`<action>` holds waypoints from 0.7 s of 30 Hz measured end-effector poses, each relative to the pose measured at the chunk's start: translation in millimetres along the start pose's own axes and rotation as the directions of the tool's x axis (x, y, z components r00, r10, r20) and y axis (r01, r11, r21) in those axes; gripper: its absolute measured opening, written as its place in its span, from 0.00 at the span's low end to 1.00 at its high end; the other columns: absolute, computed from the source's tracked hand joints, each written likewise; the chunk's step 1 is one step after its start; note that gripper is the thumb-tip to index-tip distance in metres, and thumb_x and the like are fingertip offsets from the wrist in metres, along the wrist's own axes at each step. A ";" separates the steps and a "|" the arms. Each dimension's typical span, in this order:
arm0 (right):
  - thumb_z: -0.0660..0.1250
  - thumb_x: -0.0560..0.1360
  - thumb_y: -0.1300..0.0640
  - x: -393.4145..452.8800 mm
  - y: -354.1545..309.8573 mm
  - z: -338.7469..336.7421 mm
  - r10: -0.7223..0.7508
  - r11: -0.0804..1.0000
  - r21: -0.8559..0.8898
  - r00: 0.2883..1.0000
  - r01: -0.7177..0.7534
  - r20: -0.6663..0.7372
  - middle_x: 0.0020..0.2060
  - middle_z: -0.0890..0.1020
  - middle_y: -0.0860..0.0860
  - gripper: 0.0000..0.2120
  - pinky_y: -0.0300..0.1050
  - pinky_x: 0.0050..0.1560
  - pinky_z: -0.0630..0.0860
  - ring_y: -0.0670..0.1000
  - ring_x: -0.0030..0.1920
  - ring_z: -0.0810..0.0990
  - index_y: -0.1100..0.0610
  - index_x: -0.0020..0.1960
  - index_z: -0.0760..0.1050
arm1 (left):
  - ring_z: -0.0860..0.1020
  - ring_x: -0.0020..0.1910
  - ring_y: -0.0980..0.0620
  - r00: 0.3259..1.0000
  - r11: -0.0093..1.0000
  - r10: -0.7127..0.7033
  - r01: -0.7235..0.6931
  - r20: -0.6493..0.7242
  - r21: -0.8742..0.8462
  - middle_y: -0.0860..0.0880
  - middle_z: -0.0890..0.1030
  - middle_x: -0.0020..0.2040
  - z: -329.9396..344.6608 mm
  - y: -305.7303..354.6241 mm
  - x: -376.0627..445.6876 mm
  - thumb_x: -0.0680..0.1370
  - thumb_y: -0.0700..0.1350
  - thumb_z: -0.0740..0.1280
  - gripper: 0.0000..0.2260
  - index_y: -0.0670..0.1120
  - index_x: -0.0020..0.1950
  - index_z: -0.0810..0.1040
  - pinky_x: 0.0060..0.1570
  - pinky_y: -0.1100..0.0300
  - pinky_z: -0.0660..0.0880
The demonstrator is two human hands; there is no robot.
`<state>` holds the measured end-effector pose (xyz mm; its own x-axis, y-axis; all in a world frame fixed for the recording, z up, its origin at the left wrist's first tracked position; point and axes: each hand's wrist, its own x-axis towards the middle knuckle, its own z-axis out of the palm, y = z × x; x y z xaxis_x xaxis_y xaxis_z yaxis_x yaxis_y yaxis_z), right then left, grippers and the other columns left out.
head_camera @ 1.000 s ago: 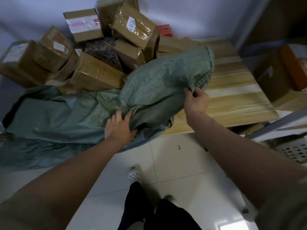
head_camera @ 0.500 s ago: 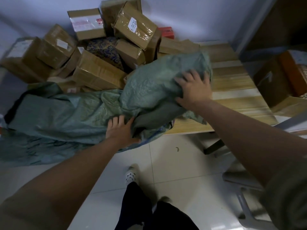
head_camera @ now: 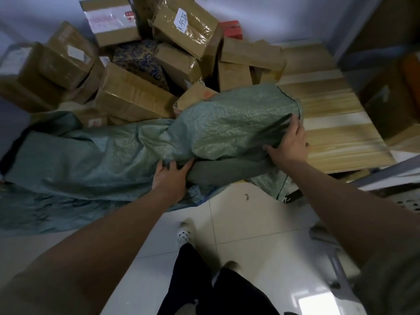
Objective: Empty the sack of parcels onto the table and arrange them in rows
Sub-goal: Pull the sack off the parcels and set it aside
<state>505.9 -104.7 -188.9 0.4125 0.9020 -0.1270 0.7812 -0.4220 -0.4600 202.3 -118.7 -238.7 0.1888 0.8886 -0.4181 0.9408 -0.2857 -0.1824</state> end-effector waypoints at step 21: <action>0.76 0.69 0.53 -18.4 -28.9 35.5 0.356 0.732 0.559 0.919 -0.389 0.172 0.47 0.83 0.59 0.13 0.58 0.53 0.80 0.59 0.48 0.82 0.59 0.48 0.80 | 0.67 0.72 0.42 0.995 0.975 0.042 -0.060 -0.087 -0.216 0.42 0.66 0.73 9.3 -12.0 2.2 0.72 0.62 0.69 0.41 0.55 0.79 0.52 0.76 0.47 0.52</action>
<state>459.1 -105.9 -204.5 0.5764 0.6939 -0.4316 0.1497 -0.6090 -0.7789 188.8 -116.6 -245.7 0.2523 0.9036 -0.3461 0.9662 -0.2546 0.0398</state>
